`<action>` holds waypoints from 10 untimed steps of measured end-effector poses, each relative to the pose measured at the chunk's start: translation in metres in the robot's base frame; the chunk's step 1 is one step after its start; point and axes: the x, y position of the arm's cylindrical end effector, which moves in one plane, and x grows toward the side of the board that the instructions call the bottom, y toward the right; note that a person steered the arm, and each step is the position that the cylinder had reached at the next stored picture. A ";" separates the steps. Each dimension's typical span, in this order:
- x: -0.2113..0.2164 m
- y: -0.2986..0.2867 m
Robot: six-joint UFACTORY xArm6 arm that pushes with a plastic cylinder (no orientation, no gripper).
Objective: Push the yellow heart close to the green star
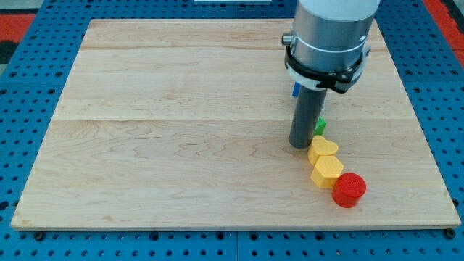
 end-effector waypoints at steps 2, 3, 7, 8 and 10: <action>-0.001 0.026; -0.007 0.023; 0.044 0.119; 0.063 0.095; 0.056 0.042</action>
